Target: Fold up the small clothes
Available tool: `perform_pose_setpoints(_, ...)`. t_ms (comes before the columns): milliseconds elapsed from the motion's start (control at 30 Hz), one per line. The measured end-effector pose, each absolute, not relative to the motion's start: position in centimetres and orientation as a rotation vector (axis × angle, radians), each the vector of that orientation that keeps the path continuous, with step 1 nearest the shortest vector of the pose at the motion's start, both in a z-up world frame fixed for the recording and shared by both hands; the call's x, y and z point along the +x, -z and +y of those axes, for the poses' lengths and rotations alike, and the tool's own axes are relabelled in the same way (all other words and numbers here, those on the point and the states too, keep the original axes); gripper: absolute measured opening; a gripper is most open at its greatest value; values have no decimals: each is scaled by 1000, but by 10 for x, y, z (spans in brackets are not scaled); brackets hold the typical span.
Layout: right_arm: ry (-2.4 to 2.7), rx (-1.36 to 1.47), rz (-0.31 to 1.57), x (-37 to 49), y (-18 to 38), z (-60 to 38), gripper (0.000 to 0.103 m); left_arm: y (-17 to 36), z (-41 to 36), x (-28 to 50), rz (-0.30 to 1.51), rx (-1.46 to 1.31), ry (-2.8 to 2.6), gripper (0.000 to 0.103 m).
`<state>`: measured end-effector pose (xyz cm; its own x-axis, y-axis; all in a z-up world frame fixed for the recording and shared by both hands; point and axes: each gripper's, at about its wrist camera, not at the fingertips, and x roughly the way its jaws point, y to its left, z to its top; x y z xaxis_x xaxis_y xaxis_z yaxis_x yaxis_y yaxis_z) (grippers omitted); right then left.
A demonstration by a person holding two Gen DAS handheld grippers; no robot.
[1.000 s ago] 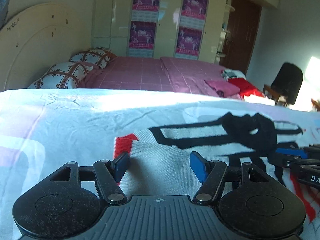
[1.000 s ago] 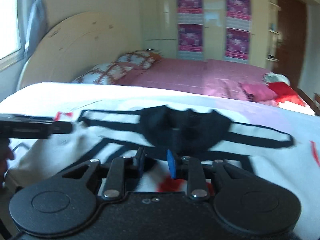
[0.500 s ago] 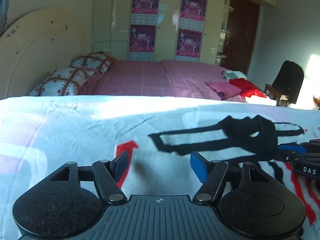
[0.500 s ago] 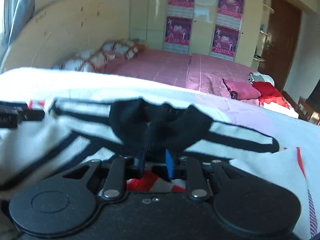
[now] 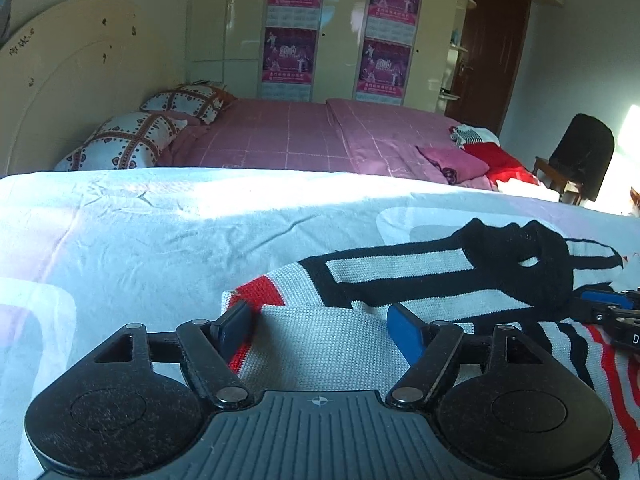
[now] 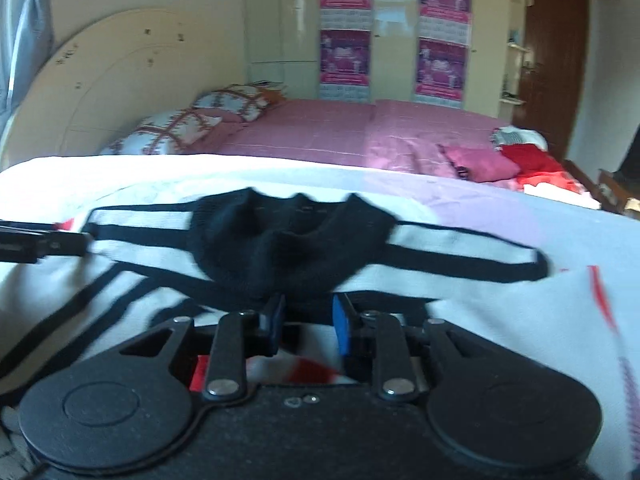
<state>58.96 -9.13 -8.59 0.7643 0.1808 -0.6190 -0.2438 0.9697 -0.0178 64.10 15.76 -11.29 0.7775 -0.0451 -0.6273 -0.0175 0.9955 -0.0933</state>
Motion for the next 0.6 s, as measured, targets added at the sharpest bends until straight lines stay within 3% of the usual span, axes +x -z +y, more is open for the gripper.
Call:
perform_pose_setpoints(100, -168, -53, 595, 580, 72, -119, 25, 99, 159, 622, 617, -97, 6, 74)
perform_pose_setpoints(200, -71, -40, 617, 587, 73, -150, 22, 110, 156, 626, 695, -71, 12, 74)
perform_pose_setpoints(267, -52, -51, 670, 595, 83, -165, 22, 121, 152, 628, 711, -29, -7, 88)
perform_pose_setpoints(600, -153, -33, 616, 542, 55, -167, 24, 88, 129, 556, 602, -82, -20, 88)
